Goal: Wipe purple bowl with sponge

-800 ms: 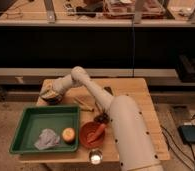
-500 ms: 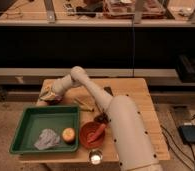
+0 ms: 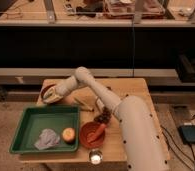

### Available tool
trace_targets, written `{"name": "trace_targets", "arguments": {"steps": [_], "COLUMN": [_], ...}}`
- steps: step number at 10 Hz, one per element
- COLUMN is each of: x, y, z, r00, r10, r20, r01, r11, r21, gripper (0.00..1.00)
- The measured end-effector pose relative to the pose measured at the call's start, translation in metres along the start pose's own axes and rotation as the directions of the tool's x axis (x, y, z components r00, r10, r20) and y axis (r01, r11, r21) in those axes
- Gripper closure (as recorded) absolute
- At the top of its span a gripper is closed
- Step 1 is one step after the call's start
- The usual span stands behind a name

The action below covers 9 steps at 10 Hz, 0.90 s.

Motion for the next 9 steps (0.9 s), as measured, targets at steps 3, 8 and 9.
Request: {"name": "trace_targets", "arguments": {"steps": [3,8,9], "x": [0.007,0.029,0.032], "y": [-0.005,-0.045,-0.049], "z": [-0.019,-0.016,-0.011], "r00": [1.000,0.999,0.999], "r10": [-0.003,-0.013,-0.009], "r20": [-0.018,-0.035,-0.033], "r01": [0.003,0.013,0.009], "r11": [1.000,1.000,1.000], "r21": [0.021,0.017,0.019], "gripper": [1.00,1.00,1.00]}}
